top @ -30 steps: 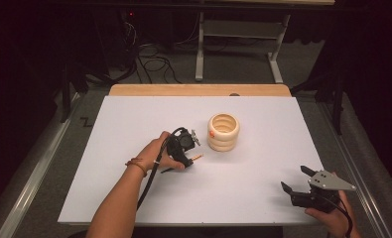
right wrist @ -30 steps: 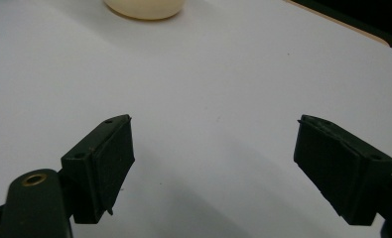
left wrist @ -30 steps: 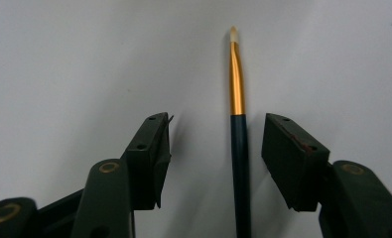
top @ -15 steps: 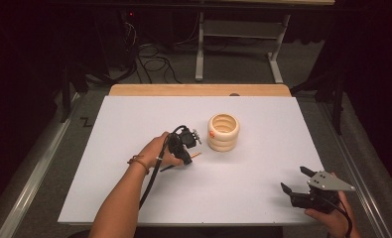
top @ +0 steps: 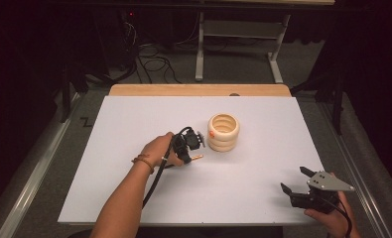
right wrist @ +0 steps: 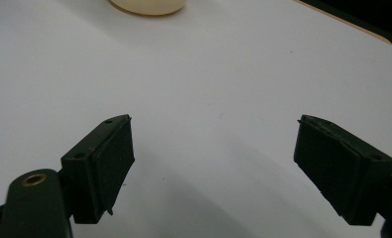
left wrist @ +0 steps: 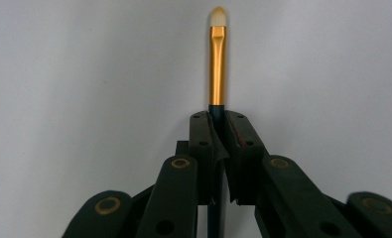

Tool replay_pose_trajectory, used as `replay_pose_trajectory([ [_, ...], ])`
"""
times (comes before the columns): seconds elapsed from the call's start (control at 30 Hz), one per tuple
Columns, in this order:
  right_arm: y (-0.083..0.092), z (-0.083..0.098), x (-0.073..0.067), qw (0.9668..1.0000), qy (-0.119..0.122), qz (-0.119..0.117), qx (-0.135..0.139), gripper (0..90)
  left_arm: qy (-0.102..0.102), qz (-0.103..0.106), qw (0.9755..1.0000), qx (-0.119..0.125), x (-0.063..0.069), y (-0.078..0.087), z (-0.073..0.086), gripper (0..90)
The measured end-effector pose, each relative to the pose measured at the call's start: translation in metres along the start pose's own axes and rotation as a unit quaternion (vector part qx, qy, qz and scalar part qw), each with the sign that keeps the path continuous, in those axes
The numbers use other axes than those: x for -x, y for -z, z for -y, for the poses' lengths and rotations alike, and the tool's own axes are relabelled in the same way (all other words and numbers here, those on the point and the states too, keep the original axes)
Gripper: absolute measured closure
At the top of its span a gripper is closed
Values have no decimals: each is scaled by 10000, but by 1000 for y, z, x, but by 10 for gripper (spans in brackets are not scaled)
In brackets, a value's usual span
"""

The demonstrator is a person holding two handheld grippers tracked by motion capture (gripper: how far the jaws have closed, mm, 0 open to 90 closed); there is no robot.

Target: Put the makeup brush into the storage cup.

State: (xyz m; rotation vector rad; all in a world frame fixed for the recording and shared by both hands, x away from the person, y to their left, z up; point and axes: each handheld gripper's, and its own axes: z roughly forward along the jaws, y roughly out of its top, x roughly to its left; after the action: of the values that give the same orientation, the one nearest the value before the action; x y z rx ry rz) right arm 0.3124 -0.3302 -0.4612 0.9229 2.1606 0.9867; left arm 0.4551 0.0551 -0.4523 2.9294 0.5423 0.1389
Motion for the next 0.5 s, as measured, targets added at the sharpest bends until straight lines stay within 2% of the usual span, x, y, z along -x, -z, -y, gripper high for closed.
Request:
replay_pose_trajectory([
  [0.03, 0, 0, 0, 10000, 6, -4, -2, 167, -14, -11, 10000, -64, 0, 0, -2, 823],
  [0.2, 0, 0, 0, 10000, -2, -9, -4, 167, 170, 142, 9994, -284, -4, -1, -8, 820],
  [0.33, -1, 0, 0, 10000, -25, -28, -10, 167, 156, 168, 9985, -506, -5, -2, -15, 827],
  [0.43, -1, 1, -1, 10000, 38, -31, -21, 167, 137, 187, 9985, -498, -6, -2, -14, 833],
  [0.5, -1, 2, 0, 10000, 10, -31, -12, 167, 135, 167, 9991, -365, -5, -1, -11, 833],
])
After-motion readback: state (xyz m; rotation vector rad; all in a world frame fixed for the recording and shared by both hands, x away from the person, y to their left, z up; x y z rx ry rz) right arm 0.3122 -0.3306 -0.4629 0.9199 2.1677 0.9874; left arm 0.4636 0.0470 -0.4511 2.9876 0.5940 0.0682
